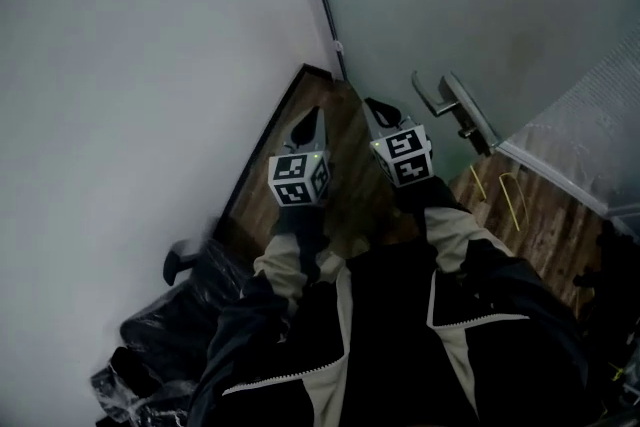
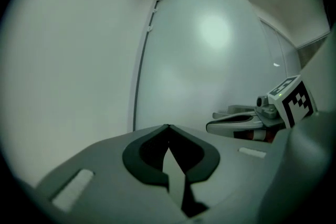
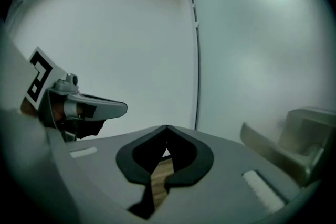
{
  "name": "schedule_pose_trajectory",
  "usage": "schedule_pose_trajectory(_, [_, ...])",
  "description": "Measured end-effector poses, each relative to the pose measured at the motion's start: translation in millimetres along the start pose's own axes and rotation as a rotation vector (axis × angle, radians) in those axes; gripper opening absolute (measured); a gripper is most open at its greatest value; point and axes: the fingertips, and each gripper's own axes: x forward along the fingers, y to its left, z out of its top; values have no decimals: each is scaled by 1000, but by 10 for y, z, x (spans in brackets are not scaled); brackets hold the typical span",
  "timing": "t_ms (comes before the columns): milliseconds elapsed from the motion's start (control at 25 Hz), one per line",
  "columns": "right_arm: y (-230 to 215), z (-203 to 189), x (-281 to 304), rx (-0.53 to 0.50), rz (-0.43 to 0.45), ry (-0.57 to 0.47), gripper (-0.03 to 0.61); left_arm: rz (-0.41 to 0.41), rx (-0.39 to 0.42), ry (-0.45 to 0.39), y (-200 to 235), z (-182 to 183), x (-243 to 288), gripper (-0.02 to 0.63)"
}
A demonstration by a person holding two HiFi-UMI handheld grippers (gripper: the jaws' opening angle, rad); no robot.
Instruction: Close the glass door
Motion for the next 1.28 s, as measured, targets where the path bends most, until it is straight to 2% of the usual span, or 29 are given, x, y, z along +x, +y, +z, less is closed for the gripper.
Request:
schedule_pose_trajectory(200, [-425,-98,-537,44,-235,15,5,-251,16,11,-598,25,360,-2])
schedule_pose_trajectory(360, [-515,-99,-845,46,-324,19,5,-364,29,3,-966,55,423,-2])
schedule_pose_trajectory(480, [-661,-159,-1201,64,-423,34,5,-471,17,10,-1347,12,448,-2])
schedule_pose_trajectory(640, [-757,-172,-1415,61,-479,36,5,-537,17,13,-1588,-44,406,-2])
schedule_pose_trajectory(800, [-833,-188,-1479,28,-505,54,5,-566,25,16,-1695,-84,379,-2])
schedule_pose_trajectory(880, [-866,-170,-1483,-76,-536,101,5,-569,23,23,-1698,-97,373,-2])
schedule_pose_trajectory(1000, [-867,-120,-1441,-404,-582,241,6,-573,22,22,-1696,-74,342,-2])
schedule_pose_trajectory(1040, [-859,-130,-1400,-512,-578,297,42,-573,22,18,-1691,-57,330,-2])
schedule_pose_trajectory(1080, [-857,-161,-1353,-602,-566,353,124,-573,20,16,-1685,-42,322,-2])
schedule_pose_trajectory(1120, [-862,-205,-1308,-676,-550,406,176,-573,18,15,-1681,-33,317,-2])
schedule_pose_trajectory(1280, [-938,-374,-1178,-860,-491,562,234,-581,7,30,-1682,-52,320,-2])
